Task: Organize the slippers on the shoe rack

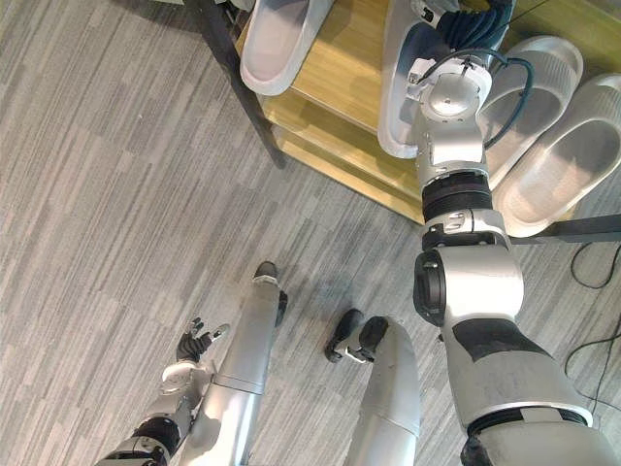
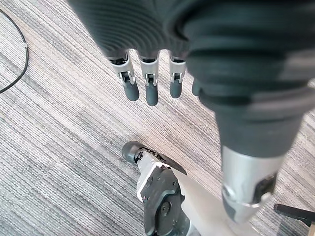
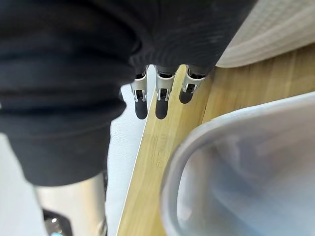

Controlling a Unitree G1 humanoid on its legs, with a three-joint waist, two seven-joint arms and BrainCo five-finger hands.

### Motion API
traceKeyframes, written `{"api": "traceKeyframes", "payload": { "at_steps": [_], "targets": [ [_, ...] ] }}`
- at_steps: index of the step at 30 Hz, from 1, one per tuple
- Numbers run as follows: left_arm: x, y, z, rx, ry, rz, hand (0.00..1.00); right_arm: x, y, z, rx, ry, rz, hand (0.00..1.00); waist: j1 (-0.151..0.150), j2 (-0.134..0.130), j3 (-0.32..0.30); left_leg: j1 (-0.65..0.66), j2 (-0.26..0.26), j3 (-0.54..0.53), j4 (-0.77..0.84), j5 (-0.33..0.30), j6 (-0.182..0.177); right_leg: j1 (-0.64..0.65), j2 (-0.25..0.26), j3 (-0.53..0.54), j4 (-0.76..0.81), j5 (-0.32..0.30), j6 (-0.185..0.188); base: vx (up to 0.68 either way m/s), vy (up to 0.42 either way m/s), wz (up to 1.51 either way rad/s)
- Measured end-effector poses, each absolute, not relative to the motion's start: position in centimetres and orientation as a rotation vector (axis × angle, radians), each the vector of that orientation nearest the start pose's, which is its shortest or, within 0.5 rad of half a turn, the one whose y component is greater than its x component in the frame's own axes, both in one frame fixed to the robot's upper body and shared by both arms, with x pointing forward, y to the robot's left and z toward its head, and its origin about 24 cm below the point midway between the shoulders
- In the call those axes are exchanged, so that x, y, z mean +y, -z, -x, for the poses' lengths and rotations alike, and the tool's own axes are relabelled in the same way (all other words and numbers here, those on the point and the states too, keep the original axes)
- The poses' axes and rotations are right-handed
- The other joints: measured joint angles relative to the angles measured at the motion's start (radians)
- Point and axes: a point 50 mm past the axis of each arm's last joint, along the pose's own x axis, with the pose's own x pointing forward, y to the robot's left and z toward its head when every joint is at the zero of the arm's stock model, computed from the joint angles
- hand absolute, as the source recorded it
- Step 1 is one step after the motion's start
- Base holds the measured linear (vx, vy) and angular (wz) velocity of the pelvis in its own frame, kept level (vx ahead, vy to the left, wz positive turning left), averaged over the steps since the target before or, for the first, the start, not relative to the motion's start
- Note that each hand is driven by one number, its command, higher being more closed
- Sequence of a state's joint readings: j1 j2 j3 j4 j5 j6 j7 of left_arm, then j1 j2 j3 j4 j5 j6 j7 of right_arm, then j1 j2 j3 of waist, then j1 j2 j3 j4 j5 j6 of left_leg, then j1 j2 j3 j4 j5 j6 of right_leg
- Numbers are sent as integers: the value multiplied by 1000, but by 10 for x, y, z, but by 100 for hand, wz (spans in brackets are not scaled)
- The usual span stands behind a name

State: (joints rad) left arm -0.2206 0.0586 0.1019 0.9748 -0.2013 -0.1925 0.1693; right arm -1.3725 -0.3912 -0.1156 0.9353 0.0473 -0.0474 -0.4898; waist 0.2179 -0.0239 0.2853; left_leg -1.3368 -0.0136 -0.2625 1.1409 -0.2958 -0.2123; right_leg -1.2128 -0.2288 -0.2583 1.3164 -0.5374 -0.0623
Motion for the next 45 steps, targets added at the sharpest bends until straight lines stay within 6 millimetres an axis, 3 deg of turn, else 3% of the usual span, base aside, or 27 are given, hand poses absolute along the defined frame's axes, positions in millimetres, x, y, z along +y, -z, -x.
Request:
{"api": "traceKeyframes", "payload": {
  "at_steps": [10,19,33,40,45],
  "targets": [
    [191,97,-230,586,-348,122,0,-185,-307,-409,-502,466,33,0,-14,0,0,30,21,8,-23,0,0,27,16,-1,-31,9,-2,36,17,-4],
    [192,97,-229,588,-357,133,0,-168,-280,-412,-467,384,-85,0,-20,-1,0,48,23,9,-26,0,-1,43,18,0,-32,9,-2,2,4,0],
    [196,97,-229,584,-375,167,0,-126,-272,-408,-471,226,-477,0,-30,-5,3,51,21,5,-58,11,-9,44,16,-8,-48,8,0,11,8,2],
    [195,94,-232,568,-374,176,0,-128,-265,-409,-418,247,-689,0,-26,-11,8,51,3,-6,-82,30,-15,46,2,-21,-52,3,11,3,12,9],
    [193,90,-237,547,-374,196,0,-145,-273,-409,-416,298,-841,0,-14,-6,33,46,-12,-31,-94,44,-18,58,-6,-47,-61,0,14,7,20,12]
  ]
}}
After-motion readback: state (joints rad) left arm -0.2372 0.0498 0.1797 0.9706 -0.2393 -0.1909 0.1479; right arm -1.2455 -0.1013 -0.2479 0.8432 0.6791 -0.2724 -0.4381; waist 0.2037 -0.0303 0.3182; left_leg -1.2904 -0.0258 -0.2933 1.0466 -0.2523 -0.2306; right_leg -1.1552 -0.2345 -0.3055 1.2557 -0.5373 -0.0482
